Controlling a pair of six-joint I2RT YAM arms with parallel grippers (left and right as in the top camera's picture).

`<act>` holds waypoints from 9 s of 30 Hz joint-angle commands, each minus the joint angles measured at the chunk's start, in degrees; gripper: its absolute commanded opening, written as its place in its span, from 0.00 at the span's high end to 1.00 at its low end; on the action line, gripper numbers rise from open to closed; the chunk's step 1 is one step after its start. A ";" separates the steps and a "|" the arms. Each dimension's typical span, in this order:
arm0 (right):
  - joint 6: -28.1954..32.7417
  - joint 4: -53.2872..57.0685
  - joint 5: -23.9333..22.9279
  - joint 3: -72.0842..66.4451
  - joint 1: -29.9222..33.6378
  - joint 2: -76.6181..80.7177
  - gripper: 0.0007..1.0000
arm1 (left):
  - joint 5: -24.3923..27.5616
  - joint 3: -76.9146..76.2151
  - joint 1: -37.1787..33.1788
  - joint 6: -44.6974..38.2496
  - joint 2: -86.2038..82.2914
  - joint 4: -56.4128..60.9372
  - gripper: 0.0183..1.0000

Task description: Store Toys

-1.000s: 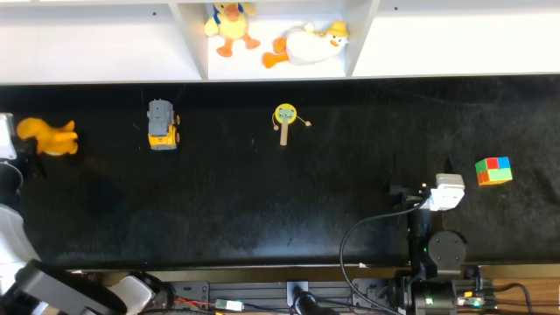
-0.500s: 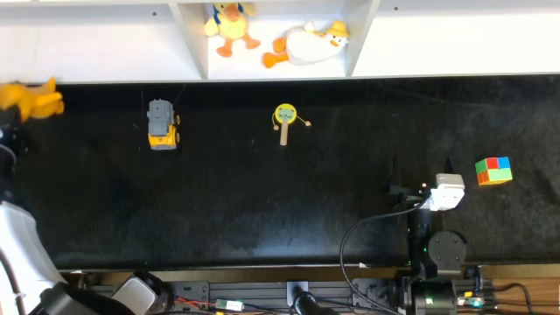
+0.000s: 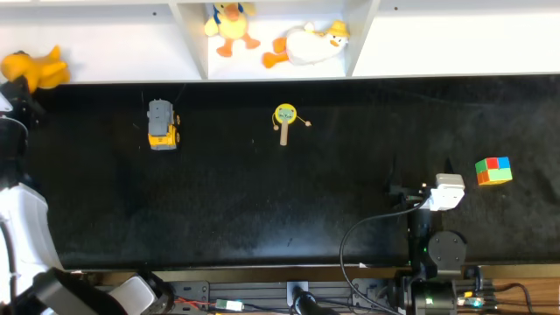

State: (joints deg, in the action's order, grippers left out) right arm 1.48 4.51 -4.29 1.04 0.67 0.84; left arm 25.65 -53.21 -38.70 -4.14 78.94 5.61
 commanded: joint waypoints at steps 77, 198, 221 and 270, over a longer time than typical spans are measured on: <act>-0.22 -0.28 0.24 -0.76 0.04 -0.63 0.00 | -8.37 -14.38 8.57 0.20 17.11 -2.40 0.94; -0.24 -0.31 0.24 -0.76 0.04 -0.63 0.01 | -15.06 14.03 31.06 -4.83 -7.02 -24.59 0.00; -0.22 -0.28 0.24 -0.76 0.04 -0.63 0.01 | -16.33 12.28 31.06 -4.85 0.02 -18.58 0.00; -0.22 -0.28 0.24 -0.76 0.04 -0.63 0.00 | -16.76 12.37 31.06 -4.85 1.09 -13.35 0.61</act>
State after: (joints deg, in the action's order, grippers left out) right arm 1.48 4.56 -4.29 1.04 0.67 0.84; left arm 9.50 -40.18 -7.86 -8.99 82.85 -7.33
